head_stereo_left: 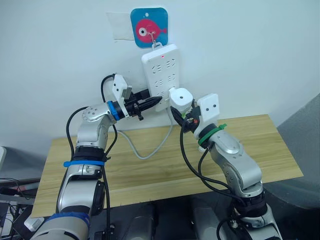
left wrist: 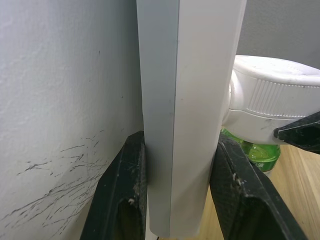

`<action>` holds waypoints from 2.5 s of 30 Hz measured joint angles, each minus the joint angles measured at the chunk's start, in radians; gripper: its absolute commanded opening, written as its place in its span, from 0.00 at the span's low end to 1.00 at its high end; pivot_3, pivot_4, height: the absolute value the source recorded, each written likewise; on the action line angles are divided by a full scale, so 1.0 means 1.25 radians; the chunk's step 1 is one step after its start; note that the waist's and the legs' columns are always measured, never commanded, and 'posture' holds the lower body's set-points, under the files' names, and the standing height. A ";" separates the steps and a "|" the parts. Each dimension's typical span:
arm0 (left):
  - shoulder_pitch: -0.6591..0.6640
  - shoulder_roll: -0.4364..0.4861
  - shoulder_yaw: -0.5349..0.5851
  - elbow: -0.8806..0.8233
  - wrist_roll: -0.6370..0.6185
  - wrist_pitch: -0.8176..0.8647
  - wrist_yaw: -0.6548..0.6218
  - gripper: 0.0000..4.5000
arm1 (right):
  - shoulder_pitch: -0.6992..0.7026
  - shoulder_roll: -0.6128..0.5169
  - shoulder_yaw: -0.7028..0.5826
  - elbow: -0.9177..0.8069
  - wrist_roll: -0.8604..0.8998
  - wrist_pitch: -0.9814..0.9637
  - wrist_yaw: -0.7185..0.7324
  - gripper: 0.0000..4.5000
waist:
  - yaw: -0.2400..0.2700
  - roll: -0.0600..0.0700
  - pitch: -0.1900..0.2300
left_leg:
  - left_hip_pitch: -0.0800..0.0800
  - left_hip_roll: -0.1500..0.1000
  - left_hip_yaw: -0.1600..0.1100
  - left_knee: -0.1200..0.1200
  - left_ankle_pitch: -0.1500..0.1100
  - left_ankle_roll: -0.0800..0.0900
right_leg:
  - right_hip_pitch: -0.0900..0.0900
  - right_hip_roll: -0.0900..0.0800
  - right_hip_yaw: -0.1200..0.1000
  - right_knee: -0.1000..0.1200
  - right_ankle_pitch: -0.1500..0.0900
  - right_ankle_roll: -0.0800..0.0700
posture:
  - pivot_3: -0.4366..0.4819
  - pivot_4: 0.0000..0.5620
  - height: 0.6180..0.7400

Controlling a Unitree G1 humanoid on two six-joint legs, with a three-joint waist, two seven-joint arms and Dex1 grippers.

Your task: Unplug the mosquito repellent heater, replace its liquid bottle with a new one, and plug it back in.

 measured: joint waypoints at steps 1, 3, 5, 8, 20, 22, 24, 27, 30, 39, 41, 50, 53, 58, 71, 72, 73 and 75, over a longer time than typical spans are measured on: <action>0.000 0.000 0.001 0.000 0.000 0.000 0.000 0.29 | -0.002 -0.003 0.002 0.000 -0.004 0.000 0.001 0.66 | 0.000 0.000 0.000 | 0.000 0.000 0.000 0.000 0.000 0.000 | -0.001 0.000 0.000 0.000 0.000 0.000 | 0.35 0.42 1.00; 0.000 0.000 0.003 0.000 0.000 0.000 0.000 0.29 | -0.012 -0.015 0.009 0.002 -0.014 0.000 0.006 0.66 | 0.000 0.000 0.000 | -0.001 0.000 0.001 0.000 0.001 -0.001 | -0.003 0.000 0.001 0.002 0.000 0.000 | 0.35 0.42 1.00; 0.000 0.001 0.005 0.000 0.000 0.001 0.000 0.29 | -0.016 -0.020 0.014 0.003 -0.023 0.001 0.008 0.66 | 0.000 0.000 0.000 | -0.001 0.000 0.001 0.000 0.001 -0.001 | -0.004 0.000 0.002 0.004 0.000 0.000 | 0.35 0.42 1.00; 0.001 0.001 0.007 0.000 0.000 0.001 0.002 0.29 | -0.027 -0.019 0.014 0.003 -0.025 0.019 0.008 0.66 | 0.000 0.000 0.000 | -0.001 0.000 0.002 0.000 0.002 -0.002 | -0.005 0.000 0.002 0.005 0.000 0.000 | 0.35 0.43 1.00; 0.004 0.001 0.017 0.000 0.005 0.002 0.005 0.29 | -0.074 0.043 -0.030 -0.004 0.011 0.125 -0.004 0.66 | -0.005 0.000 0.000 | -0.001 0.001 0.001 0.000 0.004 -0.004 | -0.006 0.001 0.002 0.006 0.001 -0.002 | 0.35 0.44 1.00; 0.004 0.001 0.017 0.000 0.005 0.002 0.005 0.29 | -0.074 0.056 -0.037 -0.004 0.017 0.132 -0.007 0.66 | -0.006 0.000 0.000 | -0.001 0.001 0.001 0.000 0.004 -0.004 | -0.006 0.001 0.002 0.006 0.002 -0.003 | 0.35 0.44 1.00; 0.004 0.001 0.017 0.000 0.005 0.002 0.006 0.29 | -0.074 0.065 -0.044 -0.004 0.022 0.138 -0.010 0.66 | -0.006 0.000 0.000 | -0.001 0.001 0.001 0.000 0.004 -0.004 | -0.006 0.001 0.002 0.006 0.002 -0.003 | 0.35 0.44 1.00; 0.005 0.001 0.018 0.000 0.005 0.002 0.006 0.29 | -0.076 0.073 -0.049 -0.004 0.029 0.145 -0.015 0.66 | -0.006 0.000 0.000 | -0.001 0.002 0.001 0.000 0.004 -0.004 | -0.006 0.001 0.002 0.006 0.002 -0.003 | 0.35 0.44 1.00; 0.005 0.001 0.018 0.000 0.005 0.002 0.006 0.29 | -0.079 0.064 -0.044 -0.004 0.028 0.145 -0.014 0.66 | -0.007 0.000 0.000 | -0.001 0.002 0.001 0.000 0.005 -0.004 | -0.006 0.001 0.001 0.006 0.002 -0.003 | 0.35 0.44 1.00; 0.006 0.001 0.020 0.000 0.007 0.002 0.011 0.29 | -0.088 0.082 -0.048 0.014 0.031 0.144 -0.022 0.66 | -0.008 0.000 0.000 | -0.001 0.002 0.001 -0.001 0.006 -0.005 | -0.006 0.002 0.001 0.006 0.002 -0.004 | 0.36 0.44 1.00; 0.006 0.001 0.020 0.000 0.007 0.003 0.014 0.29 | -0.089 0.089 -0.051 0.020 0.033 0.142 -0.025 0.66 | -0.008 0.000 0.000 | -0.001 0.003 0.001 -0.001 0.006 -0.005 | -0.006 0.002 0.001 0.006 0.003 -0.004 | 0.36 0.44 1.00; 0.006 0.001 0.020 0.000 0.007 0.004 0.016 0.29 | -0.092 0.073 -0.039 0.029 0.028 0.124 -0.023 0.66 | -0.008 0.000 0.000 | -0.001 0.003 0.001 -0.001 0.007 -0.005 | -0.006 0.002 0.000 0.006 0.003 -0.005 | 0.36 0.43 1.00; 0.006 0.001 0.020 0.000 0.007 0.003 0.016 0.29 | -0.092 0.067 -0.035 0.029 0.027 0.121 -0.023 0.66 | -0.008 0.000 0.000 | -0.001 0.003 0.001 -0.001 0.007 -0.005 | -0.006 0.002 0.000 0.006 0.003 -0.005 | 0.36 0.43 1.00; 0.006 -0.001 0.020 0.000 0.007 0.002 0.016 0.29 | -0.092 0.058 -0.033 0.025 0.028 0.121 -0.020 0.66 | -0.007 0.000 0.000 | -0.001 0.003 0.001 -0.001 0.007 -0.005 | -0.006 0.002 0.000 0.006 0.003 -0.005 | 0.36 0.42 1.00; 0.022 -0.006 0.017 -0.043 0.004 0.006 0.015 0.29 | -0.058 0.033 -0.035 -0.034 0.039 0.124 -0.013 0.66 | 0.002 0.000 0.000 | -0.007 0.003 -0.001 -0.003 0.007 -0.005 | -0.009 0.002 -0.001 0.001 0.003 -0.005 | 0.40 0.39 1.00; 0.023 -0.006 0.017 -0.048 0.004 0.009 0.015 0.29 | -0.057 0.030 -0.035 -0.037 0.039 0.124 -0.009 0.66 | 0.002 0.000 0.000 | -0.007 0.003 -0.001 -0.003 0.007 -0.005 | -0.009 0.002 -0.001 0.000 0.003 -0.005 | 0.40 0.39 1.00; 0.024 -0.005 0.017 -0.053 0.003 0.013 0.015 0.29 | -0.056 0.027 -0.035 -0.040 0.040 0.124 -0.007 0.66 | 0.003 0.000 0.000 | -0.007 0.003 -0.001 -0.003 0.007 -0.005 | -0.009 0.002 -0.001 0.000 0.003 -0.005 | 0.40 0.39 1.00; 0.025 -0.005 0.015 -0.057 0.003 0.017 0.015 0.29 | -0.053 0.024 -0.038 -0.045 0.045 0.124 -0.004 0.66 | 0.004 0.000 0.000 | -0.007 0.003 -0.001 -0.003 0.007 -0.005 | -0.009 0.002 -0.002 -0.001 0.003 -0.005 | 0.40 0.39 1.00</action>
